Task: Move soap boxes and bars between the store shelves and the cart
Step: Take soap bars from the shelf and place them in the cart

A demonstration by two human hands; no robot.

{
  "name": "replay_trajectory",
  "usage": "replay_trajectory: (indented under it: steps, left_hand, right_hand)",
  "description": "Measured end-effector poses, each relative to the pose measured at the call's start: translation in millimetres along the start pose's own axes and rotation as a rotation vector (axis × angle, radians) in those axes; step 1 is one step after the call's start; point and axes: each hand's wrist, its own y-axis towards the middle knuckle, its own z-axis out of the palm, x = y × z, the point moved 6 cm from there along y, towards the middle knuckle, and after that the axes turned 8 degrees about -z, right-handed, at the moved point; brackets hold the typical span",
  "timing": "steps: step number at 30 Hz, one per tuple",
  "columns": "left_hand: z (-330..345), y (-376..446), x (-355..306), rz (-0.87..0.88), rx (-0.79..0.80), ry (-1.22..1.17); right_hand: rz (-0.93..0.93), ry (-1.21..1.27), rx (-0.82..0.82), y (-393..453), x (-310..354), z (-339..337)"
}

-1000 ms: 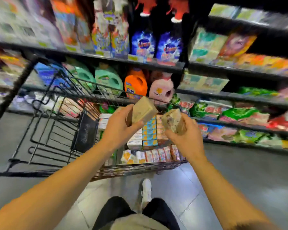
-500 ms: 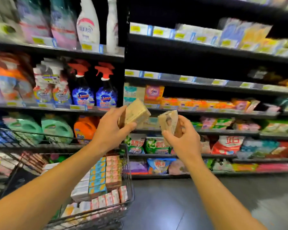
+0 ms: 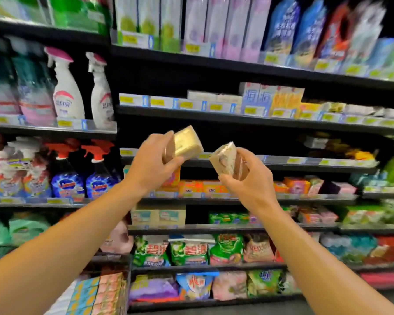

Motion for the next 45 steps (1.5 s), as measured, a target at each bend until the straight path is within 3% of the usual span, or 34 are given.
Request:
replay_trajectory:
  steps: [11, 19, 27, 36, 45]
  left_hand:
    - [11.8, 115.8, 25.4, 0.084, -0.076, 0.112]
    - [-5.7, 207.8, 71.1, 0.032, -0.128, 0.090]
    - [13.4, 282.4, 85.4, -0.103, 0.061, 0.230]
    - [46.7, 318.3, 86.9, -0.183, 0.408, 0.373]
    - [42.3, 322.3, 77.4, -0.120, 0.388, 0.414]
  right_hand:
    - [-0.084, -0.046, -0.021, 100.9, -25.7, 19.6]
    - [-0.120, -0.064, 0.001, 168.3, -38.6, 67.7]
    - [-0.147, -0.073, 0.042, 207.3, -45.4, 95.4]
    - [-0.147, -0.032, 0.042, 222.0, -57.8, 102.4]
    - [-0.168, 0.012, 0.042, 226.7, -61.3, 113.9]
